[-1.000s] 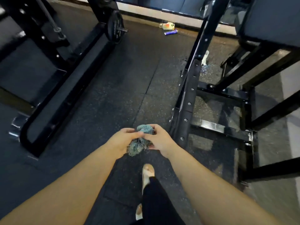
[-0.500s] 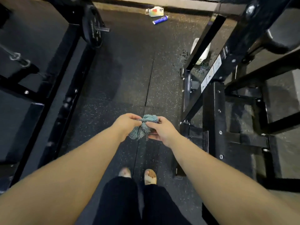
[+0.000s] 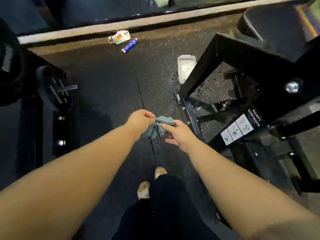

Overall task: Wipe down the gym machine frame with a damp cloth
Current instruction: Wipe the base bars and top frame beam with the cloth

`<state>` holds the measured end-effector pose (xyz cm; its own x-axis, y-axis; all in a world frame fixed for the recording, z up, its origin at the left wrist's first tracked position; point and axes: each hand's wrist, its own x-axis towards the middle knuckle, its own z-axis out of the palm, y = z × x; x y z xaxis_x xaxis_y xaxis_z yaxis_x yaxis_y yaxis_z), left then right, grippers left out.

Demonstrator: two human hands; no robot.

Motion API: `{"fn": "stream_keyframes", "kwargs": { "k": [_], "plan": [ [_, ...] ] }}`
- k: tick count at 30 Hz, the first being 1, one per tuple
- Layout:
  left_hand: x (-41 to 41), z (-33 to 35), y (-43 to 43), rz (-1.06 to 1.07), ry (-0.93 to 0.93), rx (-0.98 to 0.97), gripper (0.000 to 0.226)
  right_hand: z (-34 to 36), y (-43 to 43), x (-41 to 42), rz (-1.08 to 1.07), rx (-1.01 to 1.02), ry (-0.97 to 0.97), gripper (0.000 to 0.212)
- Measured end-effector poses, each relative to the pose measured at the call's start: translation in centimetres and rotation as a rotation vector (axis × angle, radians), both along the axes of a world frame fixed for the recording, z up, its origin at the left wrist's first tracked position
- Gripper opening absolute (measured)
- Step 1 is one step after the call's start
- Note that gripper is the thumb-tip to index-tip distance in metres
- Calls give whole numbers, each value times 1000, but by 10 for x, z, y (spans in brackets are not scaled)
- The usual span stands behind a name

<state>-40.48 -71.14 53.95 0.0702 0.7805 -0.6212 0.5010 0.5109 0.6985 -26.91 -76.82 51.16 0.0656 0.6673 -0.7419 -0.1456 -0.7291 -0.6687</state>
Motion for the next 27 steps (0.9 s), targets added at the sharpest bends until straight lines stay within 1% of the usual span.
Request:
{"fn": "stream_keyframes", "kwargs": {
  "k": [1, 2, 4, 7, 8, 11, 14, 17, 19, 21, 23, 25, 27],
  "plan": [
    [5, -3, 39, -36, 7, -5, 10, -4, 33, 3, -32, -9, -3, 33],
    [8, -2, 54, -62, 18, 0, 10, -6, 46, 5, -46, -15, -20, 36],
    [21, -7, 113, -126, 36, 9, 15, -11, 94, 13, -79, -10, -42, 42],
    [42, -20, 192, -163, 77, 36, 9, -20, 164, 29, -169, -21, -55, 45],
    [53, -25, 221, -156, 82, 17, 8, -27, 193, 38, -203, -24, -56, 51],
    [83, -41, 305, -200, 96, -37, 9, -37, 273, 63, -269, -64, -70, 48],
    [107, -55, 372, -242, 88, -59, 12, -52, 332, 82, -327, -114, -58, 50],
    [131, -71, 431, -272, 125, -70, 8, -71, 381, 98, -378, -159, -42, 52],
    [155, -90, 473, -319, 155, -81, 7, -96, 418, 111, -399, -180, -114, 50],
    [186, -117, 513, -380, 176, -83, 12, -129, 454, 131, -416, -207, -189, 45],
    [227, -149, 554, -472, 209, -87, 11, -170, 494, 159, -488, -237, -197, 40],
    [268, -184, 589, -549, 230, -79, 22, -203, 529, 188, -597, -251, -218, 31],
    [297, -207, 612, -601, 206, -74, 24, -218, 553, 211, -674, -272, -235, 27]
  ]
}}
